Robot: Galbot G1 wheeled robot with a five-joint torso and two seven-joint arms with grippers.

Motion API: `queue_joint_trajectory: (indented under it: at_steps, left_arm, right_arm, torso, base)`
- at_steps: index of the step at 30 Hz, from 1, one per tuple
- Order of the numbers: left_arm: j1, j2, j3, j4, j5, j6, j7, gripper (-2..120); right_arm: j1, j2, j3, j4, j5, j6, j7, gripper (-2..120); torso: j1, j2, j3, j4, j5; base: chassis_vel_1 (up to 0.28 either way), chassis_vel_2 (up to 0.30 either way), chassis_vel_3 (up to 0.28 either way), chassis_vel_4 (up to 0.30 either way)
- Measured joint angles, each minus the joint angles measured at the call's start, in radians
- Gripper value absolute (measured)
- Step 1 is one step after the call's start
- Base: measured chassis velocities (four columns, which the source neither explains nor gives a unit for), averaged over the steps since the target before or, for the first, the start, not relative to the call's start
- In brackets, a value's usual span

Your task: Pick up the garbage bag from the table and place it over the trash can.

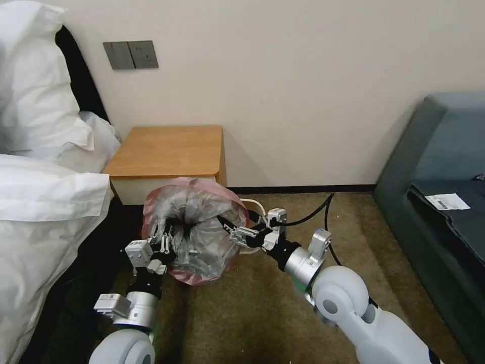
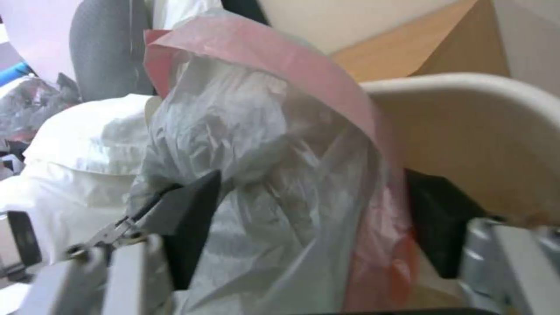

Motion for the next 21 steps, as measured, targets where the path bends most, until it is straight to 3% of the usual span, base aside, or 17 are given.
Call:
queue_joint_trajectory:
  at_steps: [5, 7, 9, 16, 21]
  left_arm:
    - [-0.001, 0.001, 0.002, 0.003, 0.000, -0.001, -0.002, 11]
    - [-0.001, 0.000, 0.004, 0.004, 0.000, -0.001, -0.004, 11]
    - [-0.001, 0.000, 0.004, 0.004, 0.000, -0.001, -0.005, 11]
    - [-0.002, 0.000, 0.002, 0.010, -0.001, -0.001, -0.010, 11]
    - [-0.007, -0.001, 0.000, 0.018, -0.002, -0.001, -0.018, 11]
  right_arm:
    - [-0.011, 0.000, 0.006, 0.002, -0.010, 0.004, -0.002, 56]
    - [-0.014, 0.002, 0.007, 0.002, -0.020, 0.007, -0.003, 44]
    - [-0.015, 0.004, 0.007, 0.002, -0.023, 0.007, -0.004, 41]
    - [-0.017, 0.007, 0.006, 0.000, -0.042, 0.012, -0.009, 11]
    - [-0.019, 0.004, 0.013, 0.003, -0.051, 0.014, -0.014, 0]
  torso:
    - [0.000, 0.000, 0.000, 0.0000, 0.0000]
    - [0.000, 0.000, 0.000, 0.0000, 0.0000]
    - [0.000, 0.000, 0.000, 0.0000, 0.0000]
    - [0.000, 0.000, 0.000, 0.0000, 0.0000]
    - [0.000, 0.000, 0.000, 0.0000, 0.0000]
  base:
    - [0.000, 0.000, 0.000, 0.000]
    - [0.000, 0.000, 0.000, 0.000]
    - [0.000, 0.000, 0.000, 0.000]
    - [0.000, 0.000, 0.000, 0.000]
    - [0.000, 0.000, 0.000, 0.000]
